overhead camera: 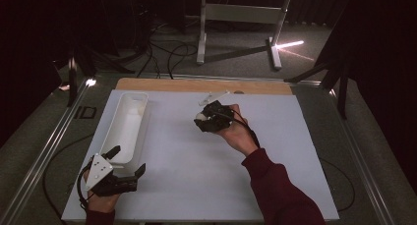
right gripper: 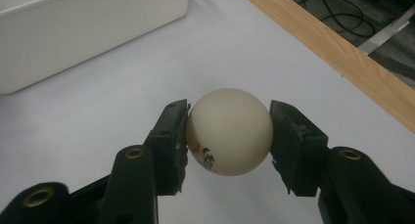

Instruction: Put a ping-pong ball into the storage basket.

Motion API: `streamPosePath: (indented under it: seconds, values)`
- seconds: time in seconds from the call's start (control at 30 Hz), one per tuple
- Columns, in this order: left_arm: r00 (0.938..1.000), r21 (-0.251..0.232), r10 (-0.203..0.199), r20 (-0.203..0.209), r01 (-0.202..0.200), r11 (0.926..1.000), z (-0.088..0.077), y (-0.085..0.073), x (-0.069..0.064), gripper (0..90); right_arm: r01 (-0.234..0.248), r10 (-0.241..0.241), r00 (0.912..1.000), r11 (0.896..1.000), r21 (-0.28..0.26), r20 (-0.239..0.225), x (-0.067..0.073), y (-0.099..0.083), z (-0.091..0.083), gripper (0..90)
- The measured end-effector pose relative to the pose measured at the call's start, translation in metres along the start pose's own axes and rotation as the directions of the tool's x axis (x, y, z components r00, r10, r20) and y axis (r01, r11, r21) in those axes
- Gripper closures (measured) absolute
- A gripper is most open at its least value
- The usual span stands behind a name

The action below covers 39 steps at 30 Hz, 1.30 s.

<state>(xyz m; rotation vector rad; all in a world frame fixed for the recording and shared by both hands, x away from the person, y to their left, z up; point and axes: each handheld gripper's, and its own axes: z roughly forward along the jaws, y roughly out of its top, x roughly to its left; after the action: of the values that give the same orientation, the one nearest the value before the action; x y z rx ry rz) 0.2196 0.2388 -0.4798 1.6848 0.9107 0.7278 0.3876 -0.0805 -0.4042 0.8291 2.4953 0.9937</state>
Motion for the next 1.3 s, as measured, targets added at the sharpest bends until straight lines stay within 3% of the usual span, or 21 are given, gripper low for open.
streamPosePath:
  seconds: [1.3]
  values:
    - [1.0,0.001,0.001,0.001,-0.001,1.0,0.0,0.0,0.0,0.2,0.054,-0.056,0.9964,0.998,-0.038,-0.064,0.022,0.013,-0.003,50.5]
